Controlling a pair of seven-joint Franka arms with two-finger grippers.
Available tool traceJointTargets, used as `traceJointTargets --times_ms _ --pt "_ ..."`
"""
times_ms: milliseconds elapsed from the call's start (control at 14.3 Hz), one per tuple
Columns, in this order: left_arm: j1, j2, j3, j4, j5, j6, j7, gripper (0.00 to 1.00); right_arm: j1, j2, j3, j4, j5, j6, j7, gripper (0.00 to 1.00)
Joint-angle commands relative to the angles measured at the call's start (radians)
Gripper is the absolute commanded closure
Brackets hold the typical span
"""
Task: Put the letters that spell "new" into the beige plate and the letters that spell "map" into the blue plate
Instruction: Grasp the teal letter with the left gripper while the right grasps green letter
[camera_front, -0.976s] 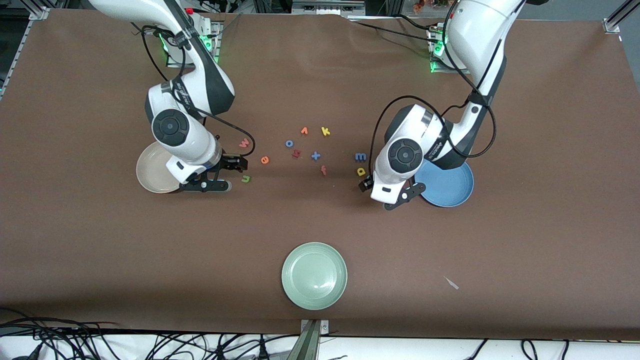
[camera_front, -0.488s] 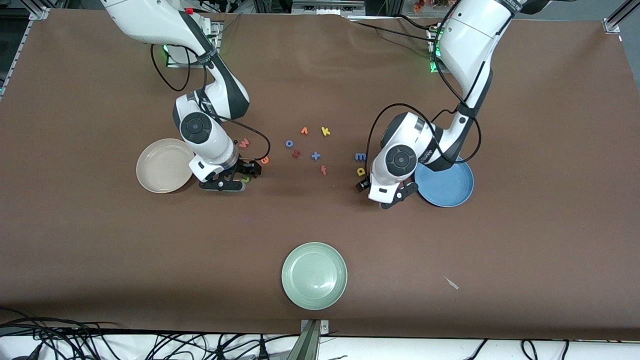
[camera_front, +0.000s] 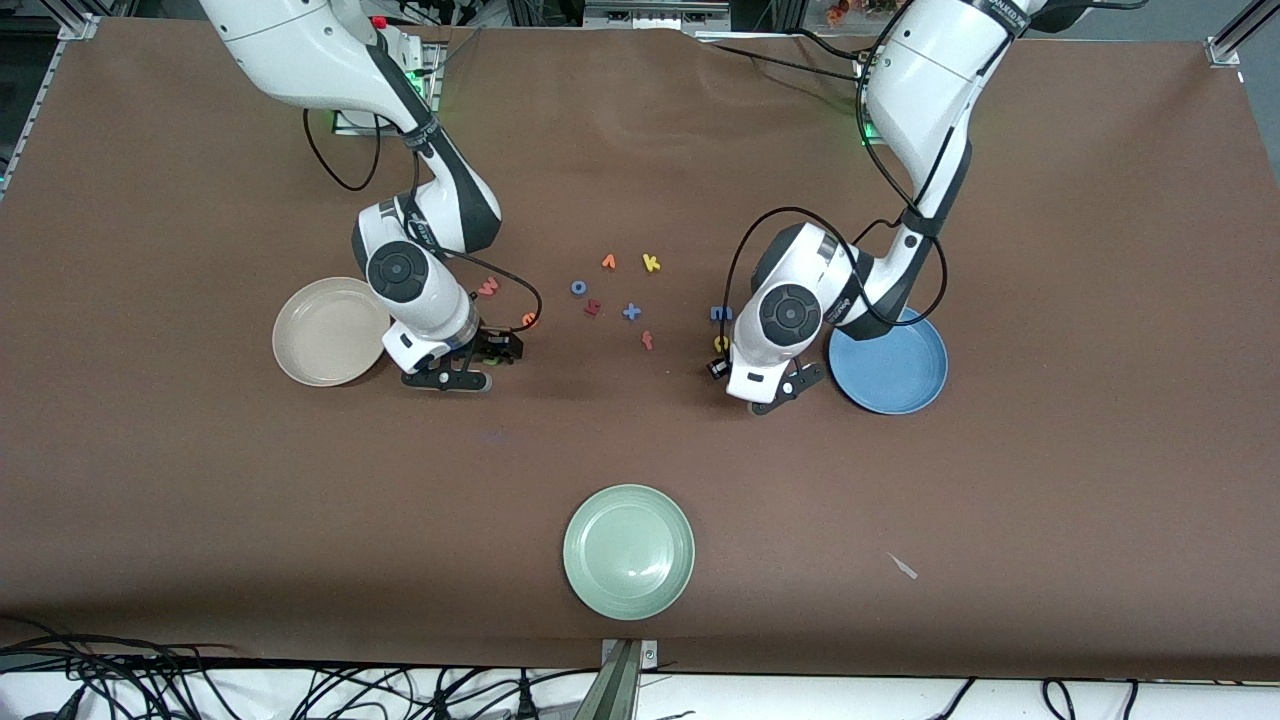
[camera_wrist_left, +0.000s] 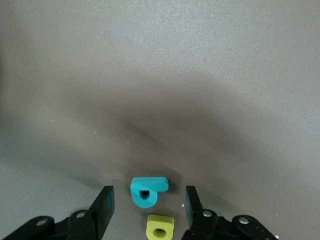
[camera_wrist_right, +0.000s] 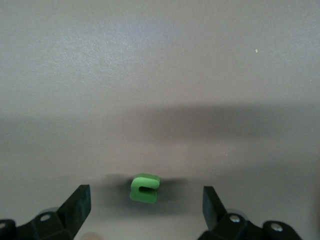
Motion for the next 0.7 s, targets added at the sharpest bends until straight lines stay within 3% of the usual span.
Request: traceJointTargets --times_ms 0,279,627 --pt "-0.012 -0.001 0.010 -0.004 -0.022 0.014 -0.005 0.34 0.006 0.027 -0.003 0.019 -0.005 0.009 0.007 0.03" --pt "-0.012 0.007 0.010 -0.004 -0.021 0.017 -0.005 0.40 0.007 0.036 -0.003 0.019 -0.002 0.009 0.007 0.09" --pt "-0.009 0.010 0.012 -0.004 -0.021 0.017 -0.005 0.61 0.009 0.045 -0.001 0.019 -0.002 0.022 0.010 0.20"
